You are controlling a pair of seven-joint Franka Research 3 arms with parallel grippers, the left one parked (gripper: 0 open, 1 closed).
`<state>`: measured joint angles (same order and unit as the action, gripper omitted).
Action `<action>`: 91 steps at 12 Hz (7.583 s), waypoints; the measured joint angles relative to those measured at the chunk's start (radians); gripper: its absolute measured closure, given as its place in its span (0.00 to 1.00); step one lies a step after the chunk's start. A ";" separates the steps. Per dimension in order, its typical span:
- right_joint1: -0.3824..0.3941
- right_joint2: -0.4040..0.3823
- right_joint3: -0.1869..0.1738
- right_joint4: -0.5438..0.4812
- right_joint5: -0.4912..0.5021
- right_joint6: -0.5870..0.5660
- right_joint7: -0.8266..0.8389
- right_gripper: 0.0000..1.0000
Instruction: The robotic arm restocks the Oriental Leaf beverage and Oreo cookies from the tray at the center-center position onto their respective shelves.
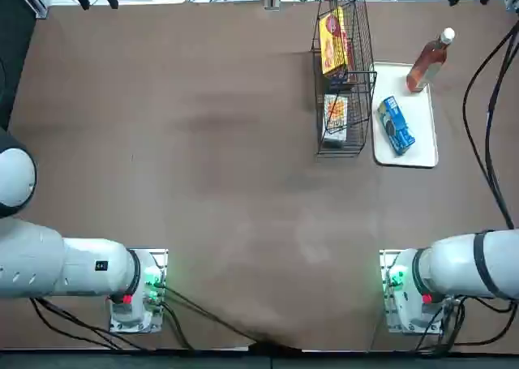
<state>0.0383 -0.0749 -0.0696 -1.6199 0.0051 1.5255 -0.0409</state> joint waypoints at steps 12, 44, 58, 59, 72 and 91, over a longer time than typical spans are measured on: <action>-0.006 0.088 -0.025 0.004 -0.044 0.063 0.000 0.00; -0.146 0.431 -0.032 -0.096 0.030 0.539 -0.233 0.01; -0.151 0.436 -0.028 -0.089 0.033 0.531 -0.172 0.41; -0.149 0.434 -0.023 -0.076 0.033 0.512 -0.150 0.41; -0.104 0.207 -0.010 0.078 0.386 0.052 -0.096 0.41; -0.094 0.049 -0.009 -0.253 0.717 0.031 -0.182 0.41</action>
<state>-0.0557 -0.0257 -0.0786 -1.8725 0.7221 1.5569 -0.2227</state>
